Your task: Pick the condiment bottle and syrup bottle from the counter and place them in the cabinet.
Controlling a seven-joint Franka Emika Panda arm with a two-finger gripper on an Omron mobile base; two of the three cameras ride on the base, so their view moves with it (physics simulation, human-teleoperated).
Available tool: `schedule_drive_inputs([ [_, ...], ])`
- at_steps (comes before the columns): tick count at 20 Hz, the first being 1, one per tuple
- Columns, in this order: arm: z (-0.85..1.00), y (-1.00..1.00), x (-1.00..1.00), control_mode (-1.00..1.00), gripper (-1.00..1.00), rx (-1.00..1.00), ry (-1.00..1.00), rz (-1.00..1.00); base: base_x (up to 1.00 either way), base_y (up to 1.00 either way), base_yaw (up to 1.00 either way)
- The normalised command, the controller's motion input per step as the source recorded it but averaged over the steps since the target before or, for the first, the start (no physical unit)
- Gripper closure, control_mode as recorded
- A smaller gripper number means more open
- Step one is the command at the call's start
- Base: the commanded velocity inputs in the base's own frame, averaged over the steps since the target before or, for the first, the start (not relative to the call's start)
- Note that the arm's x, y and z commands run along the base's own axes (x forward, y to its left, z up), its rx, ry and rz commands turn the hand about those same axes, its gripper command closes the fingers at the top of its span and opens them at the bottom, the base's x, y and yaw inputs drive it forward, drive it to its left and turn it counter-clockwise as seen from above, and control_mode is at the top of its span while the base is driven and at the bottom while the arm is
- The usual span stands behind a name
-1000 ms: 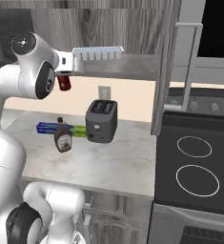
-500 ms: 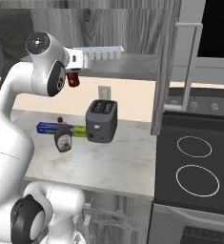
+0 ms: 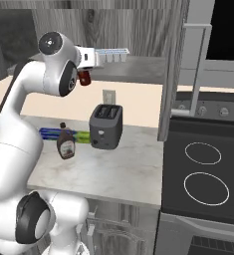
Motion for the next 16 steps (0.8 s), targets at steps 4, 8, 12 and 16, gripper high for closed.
schedule_drive_inputs([
  [4, 0.01, -0.06, 0.39, -1.00, 1.00, -0.02, -0.03, 0.00, 0.00, 0.00, 0.00],
  [8, 0.00, -0.03, 0.46, -1.00, 1.00, 0.00, 0.00, 0.00, 0.00, 0.00, 0.00],
  [12, 0.00, -0.03, 0.55, -1.00, 1.00, 0.00, 0.00, 0.00, 0.00, 0.00, 0.00],
  [16, 0.00, 0.00, 0.54, -1.00, 1.00, 0.00, 0.00, 0.00, 0.00, 0.00, 0.00],
])
